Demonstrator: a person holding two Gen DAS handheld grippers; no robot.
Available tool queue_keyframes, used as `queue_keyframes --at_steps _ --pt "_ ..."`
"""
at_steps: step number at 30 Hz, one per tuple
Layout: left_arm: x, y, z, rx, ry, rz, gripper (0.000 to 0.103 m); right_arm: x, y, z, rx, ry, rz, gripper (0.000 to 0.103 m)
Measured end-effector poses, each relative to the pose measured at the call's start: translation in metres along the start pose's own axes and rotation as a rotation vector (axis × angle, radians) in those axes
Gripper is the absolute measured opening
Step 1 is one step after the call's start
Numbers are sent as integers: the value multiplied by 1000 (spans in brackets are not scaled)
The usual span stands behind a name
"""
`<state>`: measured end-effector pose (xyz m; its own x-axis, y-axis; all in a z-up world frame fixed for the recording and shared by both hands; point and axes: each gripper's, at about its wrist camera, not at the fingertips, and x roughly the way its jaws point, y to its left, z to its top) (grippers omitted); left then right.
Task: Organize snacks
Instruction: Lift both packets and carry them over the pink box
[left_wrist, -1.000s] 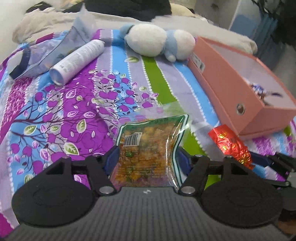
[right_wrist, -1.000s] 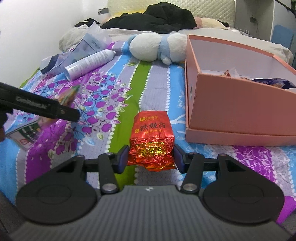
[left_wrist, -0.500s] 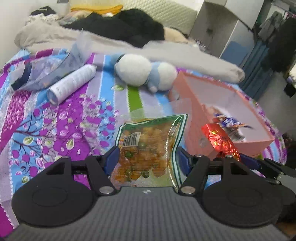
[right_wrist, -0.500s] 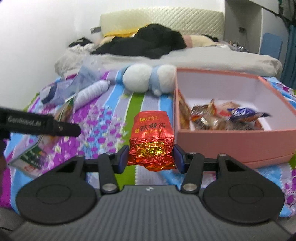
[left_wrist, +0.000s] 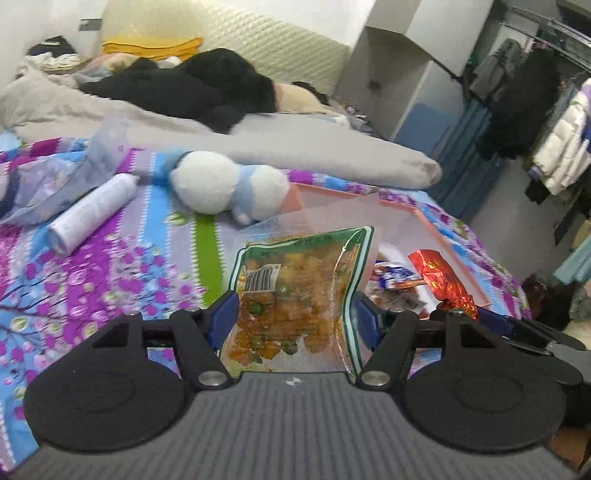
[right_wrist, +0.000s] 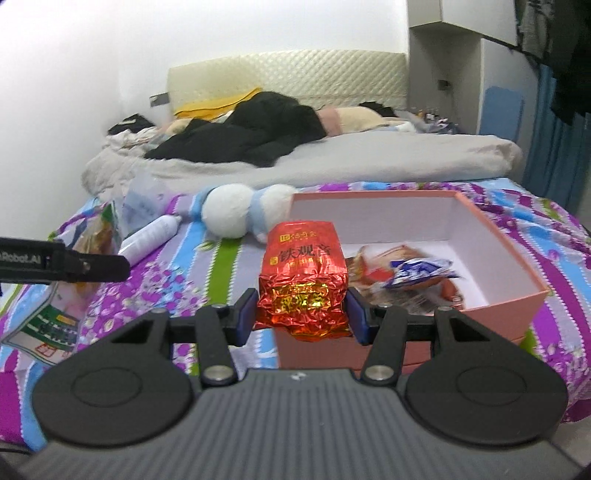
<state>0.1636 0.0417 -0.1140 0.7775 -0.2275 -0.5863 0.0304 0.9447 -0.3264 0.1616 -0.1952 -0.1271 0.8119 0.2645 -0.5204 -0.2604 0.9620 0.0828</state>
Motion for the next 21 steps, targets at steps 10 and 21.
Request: queue_keyframes --at_steps 10,21 --pt "47 -42 33 44 4 -70 71 16 -47 17 53 -22 -78 54" --pt "126 -70 57 44 77 -103 71 54 -82 36 82 -11 -98 54"
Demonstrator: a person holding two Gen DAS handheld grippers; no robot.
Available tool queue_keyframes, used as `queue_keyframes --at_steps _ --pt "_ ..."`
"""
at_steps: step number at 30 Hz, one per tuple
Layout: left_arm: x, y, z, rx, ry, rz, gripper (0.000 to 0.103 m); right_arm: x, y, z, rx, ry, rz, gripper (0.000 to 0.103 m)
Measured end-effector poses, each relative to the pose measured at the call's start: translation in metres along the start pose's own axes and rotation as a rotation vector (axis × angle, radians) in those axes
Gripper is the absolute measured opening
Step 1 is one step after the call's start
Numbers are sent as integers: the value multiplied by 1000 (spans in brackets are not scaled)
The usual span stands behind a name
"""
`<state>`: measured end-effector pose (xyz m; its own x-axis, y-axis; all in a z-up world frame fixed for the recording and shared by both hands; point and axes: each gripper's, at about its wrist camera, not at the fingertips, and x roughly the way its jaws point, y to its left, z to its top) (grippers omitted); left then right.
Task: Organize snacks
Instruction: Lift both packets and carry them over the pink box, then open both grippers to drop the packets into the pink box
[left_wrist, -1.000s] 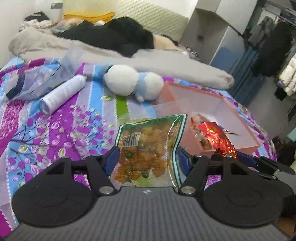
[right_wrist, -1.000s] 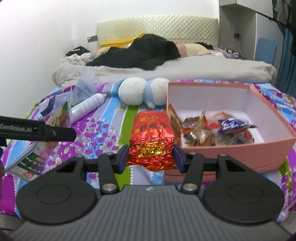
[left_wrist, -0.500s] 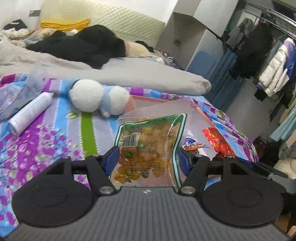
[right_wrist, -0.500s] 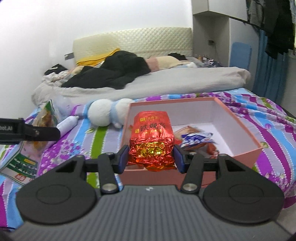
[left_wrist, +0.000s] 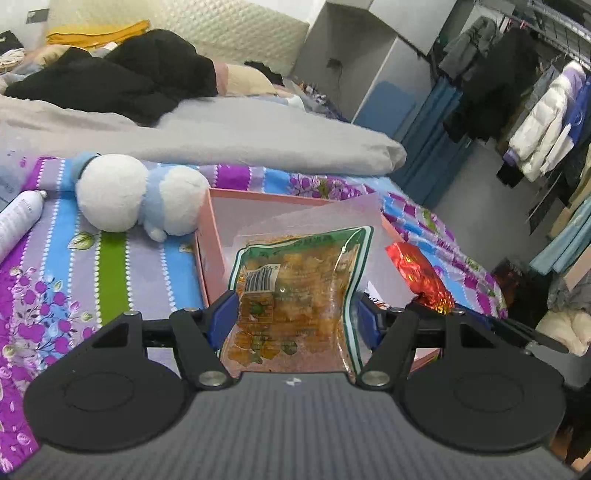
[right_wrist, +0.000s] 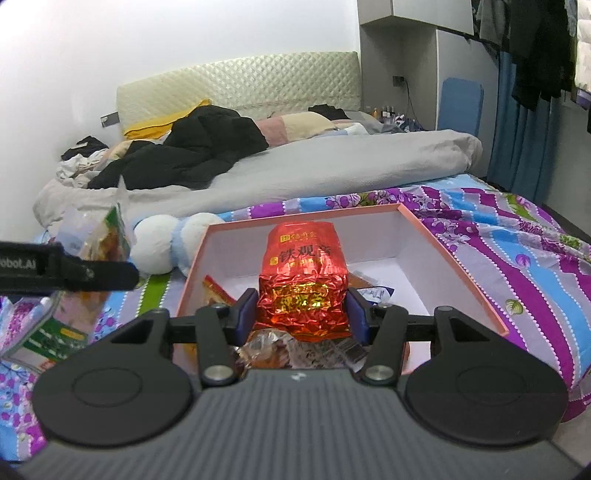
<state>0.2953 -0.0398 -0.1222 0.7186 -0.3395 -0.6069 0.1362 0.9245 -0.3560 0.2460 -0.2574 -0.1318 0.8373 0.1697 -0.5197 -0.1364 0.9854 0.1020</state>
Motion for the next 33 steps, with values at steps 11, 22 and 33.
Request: queue_keyframes --at_steps 11,22,33 --pt "68 0 25 30 61 23 72 54 -27 0 40 58 -22 54" --pt "117 10 43 34 104 53 85 95 -39 0 70 102 -27 56" --pt "66 -1 40 97 46 62 91 69 -39 6 63 69 -34 79"
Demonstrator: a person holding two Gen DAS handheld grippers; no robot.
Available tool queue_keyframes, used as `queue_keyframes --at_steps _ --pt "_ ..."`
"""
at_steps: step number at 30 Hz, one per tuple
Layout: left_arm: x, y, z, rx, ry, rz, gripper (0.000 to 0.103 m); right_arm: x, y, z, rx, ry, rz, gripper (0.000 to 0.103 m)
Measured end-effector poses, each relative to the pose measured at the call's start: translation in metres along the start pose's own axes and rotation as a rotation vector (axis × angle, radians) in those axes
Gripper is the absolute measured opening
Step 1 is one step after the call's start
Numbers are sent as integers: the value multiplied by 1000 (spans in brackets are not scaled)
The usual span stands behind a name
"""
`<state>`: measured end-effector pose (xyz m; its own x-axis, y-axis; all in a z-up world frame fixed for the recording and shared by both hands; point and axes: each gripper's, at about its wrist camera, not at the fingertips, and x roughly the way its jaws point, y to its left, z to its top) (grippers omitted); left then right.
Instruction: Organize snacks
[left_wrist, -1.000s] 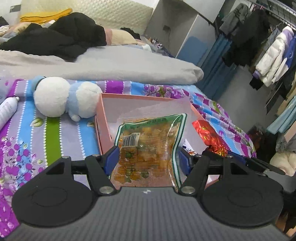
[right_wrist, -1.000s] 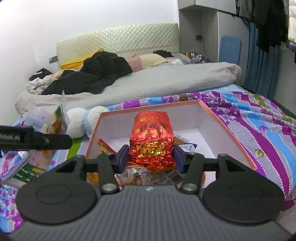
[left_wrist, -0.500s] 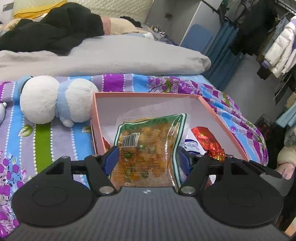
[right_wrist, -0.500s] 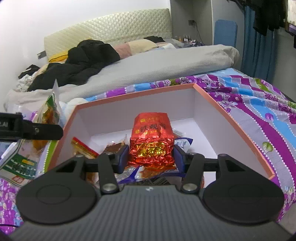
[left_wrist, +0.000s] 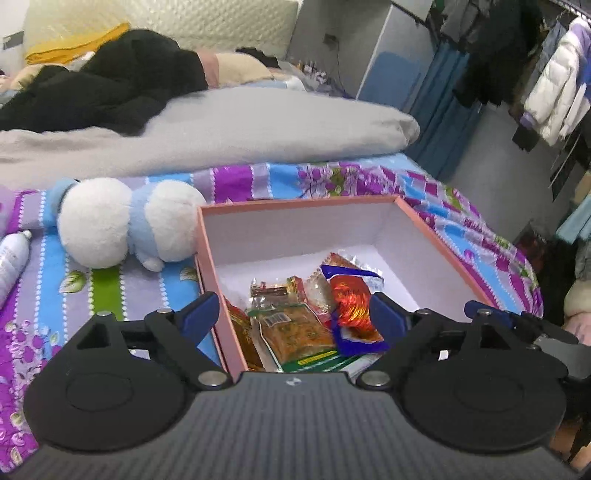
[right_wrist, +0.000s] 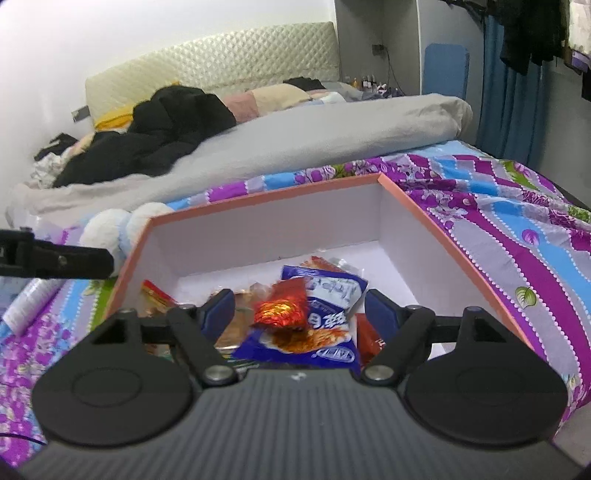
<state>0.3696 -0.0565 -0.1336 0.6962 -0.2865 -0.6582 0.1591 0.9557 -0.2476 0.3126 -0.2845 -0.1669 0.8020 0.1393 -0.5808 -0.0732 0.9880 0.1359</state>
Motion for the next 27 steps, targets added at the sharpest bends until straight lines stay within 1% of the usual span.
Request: queue_keyframes --at_steps 4,8,12,16,18,21,27 --pt "-40 -5 0 7 -44 -4 91 -27 7 5 -13 -40 6 79" --pt "-84 -12 -3 11 -93 -28 91 -59 14 13 -7 -81 39 79" --pt "-127 -22 -5 46 -132 -40 91 -92 23 17 -15 -126 34 79" --pt "-167 -29 -12 60 -180 -53 91 -123 34 17 -22 -160 34 79" --pt "-185 -32 -17 62 -198 -54 95 -136 36 15 -11 -170 40 79" --pt "-206 -36 -30 73 -233 -60 98 -156 40 9 -1 -183 42 79" --pt "-234 -41 -58 67 -238 -68 98 -192 42 -9 11 -191 31 79"
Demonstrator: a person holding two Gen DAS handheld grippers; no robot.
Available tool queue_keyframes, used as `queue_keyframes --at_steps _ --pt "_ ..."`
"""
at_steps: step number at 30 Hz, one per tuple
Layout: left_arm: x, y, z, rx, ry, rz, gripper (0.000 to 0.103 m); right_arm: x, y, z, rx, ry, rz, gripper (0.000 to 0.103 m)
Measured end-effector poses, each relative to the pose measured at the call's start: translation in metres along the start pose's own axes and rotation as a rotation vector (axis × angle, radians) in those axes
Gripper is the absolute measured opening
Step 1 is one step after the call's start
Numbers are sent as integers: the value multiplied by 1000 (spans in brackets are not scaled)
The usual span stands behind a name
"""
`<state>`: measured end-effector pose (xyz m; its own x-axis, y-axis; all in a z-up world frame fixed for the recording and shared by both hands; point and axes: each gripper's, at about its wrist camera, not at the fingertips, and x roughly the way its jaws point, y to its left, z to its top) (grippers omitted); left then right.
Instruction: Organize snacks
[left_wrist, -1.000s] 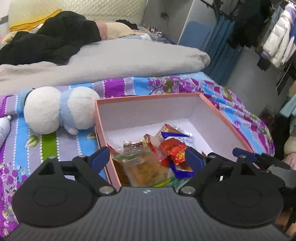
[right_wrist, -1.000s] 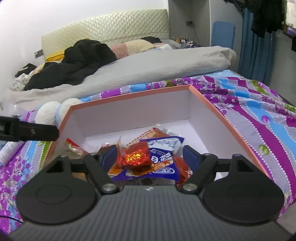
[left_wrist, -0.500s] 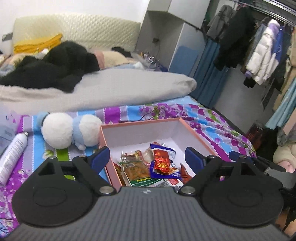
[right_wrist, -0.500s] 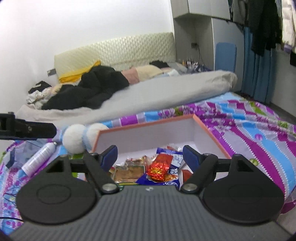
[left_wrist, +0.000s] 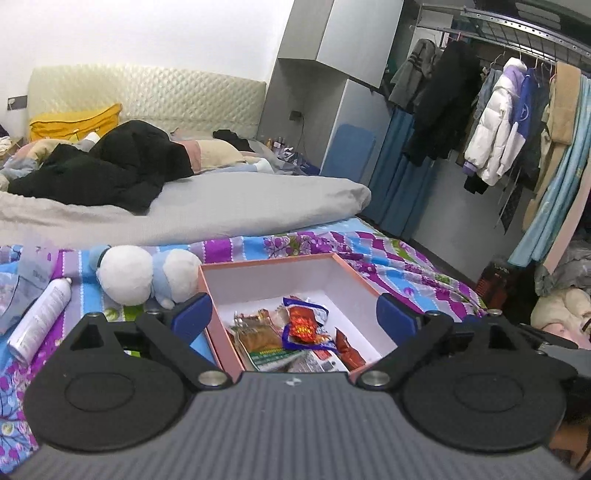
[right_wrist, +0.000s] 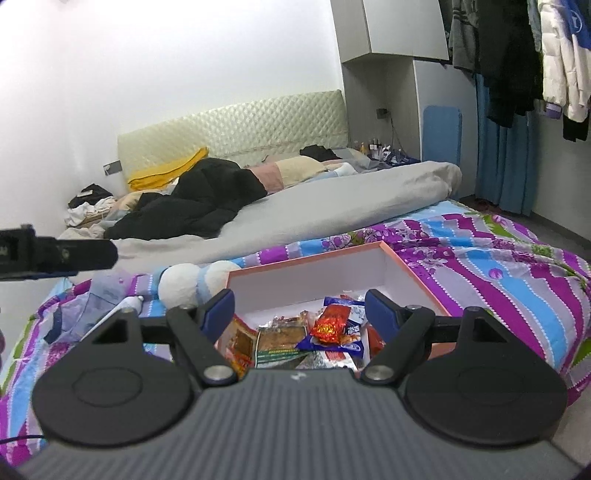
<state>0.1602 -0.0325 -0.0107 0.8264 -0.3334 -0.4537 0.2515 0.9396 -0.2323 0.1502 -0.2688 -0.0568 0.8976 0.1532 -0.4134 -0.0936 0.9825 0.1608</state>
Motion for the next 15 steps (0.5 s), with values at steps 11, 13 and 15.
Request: queue_keyframes --at_steps 11,13,15 --pt "-63 -11 -29 60 -24 38 100 -57 12 -22 -2 -18 17 79" --pt "-75 -9 -32 60 -29 57 100 -62 10 -27 2 -13 12 79" --pt "-84 -8 -36 54 -36 60 100 -68 9 -31 -8 -16 6 79"
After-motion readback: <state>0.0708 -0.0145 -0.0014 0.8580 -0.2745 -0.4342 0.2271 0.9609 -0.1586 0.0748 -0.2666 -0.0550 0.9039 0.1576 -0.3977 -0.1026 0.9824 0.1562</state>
